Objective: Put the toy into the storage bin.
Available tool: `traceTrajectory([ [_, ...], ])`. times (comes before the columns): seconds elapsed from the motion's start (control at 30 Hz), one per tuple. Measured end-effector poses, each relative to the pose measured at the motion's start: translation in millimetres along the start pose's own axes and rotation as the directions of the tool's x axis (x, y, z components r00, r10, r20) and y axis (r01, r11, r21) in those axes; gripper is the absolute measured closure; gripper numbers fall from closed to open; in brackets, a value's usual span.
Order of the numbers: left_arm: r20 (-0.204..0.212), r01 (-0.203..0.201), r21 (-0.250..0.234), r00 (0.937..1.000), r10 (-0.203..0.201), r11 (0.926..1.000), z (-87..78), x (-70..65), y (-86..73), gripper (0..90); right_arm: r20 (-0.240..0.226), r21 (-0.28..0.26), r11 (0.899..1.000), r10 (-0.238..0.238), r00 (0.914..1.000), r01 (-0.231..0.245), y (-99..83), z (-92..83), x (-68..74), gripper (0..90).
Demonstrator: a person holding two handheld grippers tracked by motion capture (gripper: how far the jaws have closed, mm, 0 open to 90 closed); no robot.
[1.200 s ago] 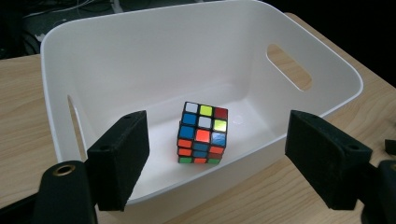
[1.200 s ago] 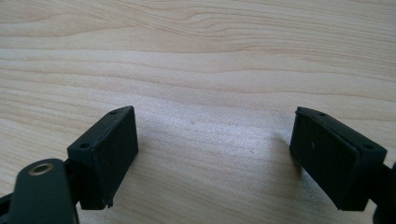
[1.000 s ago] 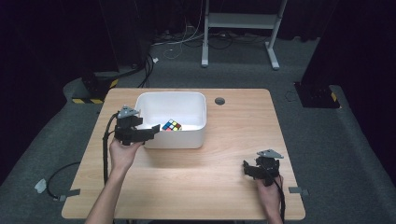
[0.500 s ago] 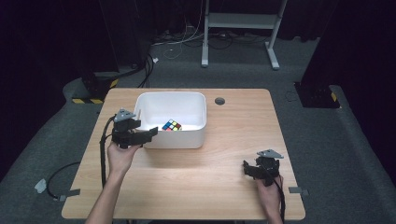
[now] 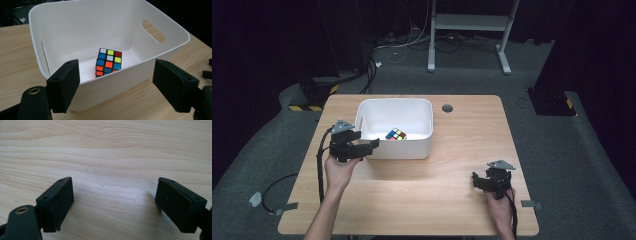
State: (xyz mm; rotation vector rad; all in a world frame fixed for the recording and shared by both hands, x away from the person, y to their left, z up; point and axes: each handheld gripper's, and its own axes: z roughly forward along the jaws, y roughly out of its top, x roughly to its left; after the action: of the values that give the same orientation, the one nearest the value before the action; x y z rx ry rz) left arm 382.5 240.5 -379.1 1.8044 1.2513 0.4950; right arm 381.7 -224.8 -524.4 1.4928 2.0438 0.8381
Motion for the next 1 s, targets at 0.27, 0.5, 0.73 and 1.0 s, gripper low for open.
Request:
traceTrajectory([
  [0.27, 0.003, 0.013, -0.003, 0.9999, -0.013, 0.9999, -3.1, 3.1, -5.6, 21.9, 0.000, 0.000, 1.000, 0.000, 1.0000, 0.000, 0.0, 0.0, 0.0, 15.1],
  [0.5, 0.005, 0.021, 0.000, 0.9998, -0.021, 0.9998, -4.1, 4.3, -11.2, 21.9, 0.000, 0.000, 1.000, 0.000, 1.0000, 0.000, 0.0, 0.0, 0.0, 15.1],
  [0.73, -0.002, 0.019, 0.011, 0.9998, -0.019, 0.9998, -3.7, 4.5, -21.1, 21.9, 0.000, 0.000, 1.000, 0.000, 1.0000, 0.000, 0.0, 0.0, 0.0, 15.1],
  [1.0, -0.013, 0.032, 0.039, 0.9994, -0.031, 0.9987, 2.6, 8.3, -43.2, 21.9, 0.000, 0.000, 1.000, 0.000, 1.0000, 0.000, 0.0, 0.0, 0.0, 15.1],
])
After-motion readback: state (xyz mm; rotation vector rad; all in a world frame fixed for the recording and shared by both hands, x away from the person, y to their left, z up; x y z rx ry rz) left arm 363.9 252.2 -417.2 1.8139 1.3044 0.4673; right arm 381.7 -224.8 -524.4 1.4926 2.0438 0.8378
